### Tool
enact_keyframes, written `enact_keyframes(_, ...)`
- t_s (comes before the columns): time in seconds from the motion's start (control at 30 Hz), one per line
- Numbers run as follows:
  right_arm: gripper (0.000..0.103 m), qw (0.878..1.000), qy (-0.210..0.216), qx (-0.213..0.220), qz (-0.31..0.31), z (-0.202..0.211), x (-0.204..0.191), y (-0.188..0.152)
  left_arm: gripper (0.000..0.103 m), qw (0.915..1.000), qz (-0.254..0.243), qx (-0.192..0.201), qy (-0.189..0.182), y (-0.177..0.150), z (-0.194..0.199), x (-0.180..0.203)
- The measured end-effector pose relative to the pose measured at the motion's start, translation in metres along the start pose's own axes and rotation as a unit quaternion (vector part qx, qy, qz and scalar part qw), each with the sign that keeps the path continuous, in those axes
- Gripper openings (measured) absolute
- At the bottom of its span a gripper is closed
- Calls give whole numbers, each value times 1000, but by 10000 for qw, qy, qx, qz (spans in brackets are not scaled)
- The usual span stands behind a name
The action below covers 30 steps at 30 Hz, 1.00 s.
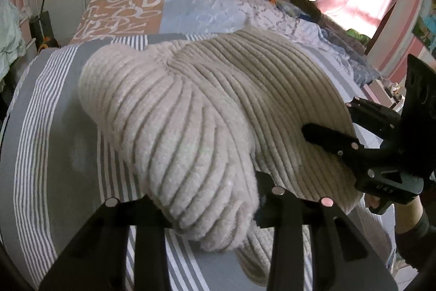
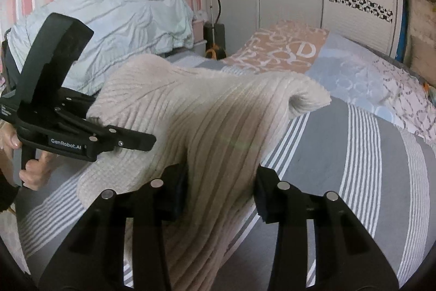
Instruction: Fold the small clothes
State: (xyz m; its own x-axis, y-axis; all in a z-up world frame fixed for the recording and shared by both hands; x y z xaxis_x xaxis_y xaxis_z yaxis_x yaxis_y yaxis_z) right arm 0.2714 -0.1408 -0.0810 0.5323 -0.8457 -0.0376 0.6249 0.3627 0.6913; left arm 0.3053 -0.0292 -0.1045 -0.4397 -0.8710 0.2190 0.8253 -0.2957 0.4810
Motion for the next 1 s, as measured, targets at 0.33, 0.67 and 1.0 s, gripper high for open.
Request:
enact_keyframes(0.33,41,9986,-215,366,-324,77,16,-32,36,9978,-538,360,103,-6,39,71)
enact_keyframes(0.67,42,9967,-356,-92,-724,92,37,-125,37,9975,-703,-17,50,-48,-12,133)
enact_keyframes(1.0,54,9940,-556,-453,-821,74,37,-160,68,9979,-592,98,253,-74,-39,125)
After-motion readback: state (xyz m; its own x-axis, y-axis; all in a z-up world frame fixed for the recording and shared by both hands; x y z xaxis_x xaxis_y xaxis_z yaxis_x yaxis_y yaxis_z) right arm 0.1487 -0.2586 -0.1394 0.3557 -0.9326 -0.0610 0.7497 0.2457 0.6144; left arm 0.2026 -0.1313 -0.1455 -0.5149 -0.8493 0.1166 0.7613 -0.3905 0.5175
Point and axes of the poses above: each gripper's, at about its wrist camera, not at the fingertips, and z roughly against the way its jaws point, x to its right, y to its top, the point moved 6 cm from there along -z, roughly the way its jaws point, and after that the axes turned 9 degrees about -x, right-handed, at the moved point
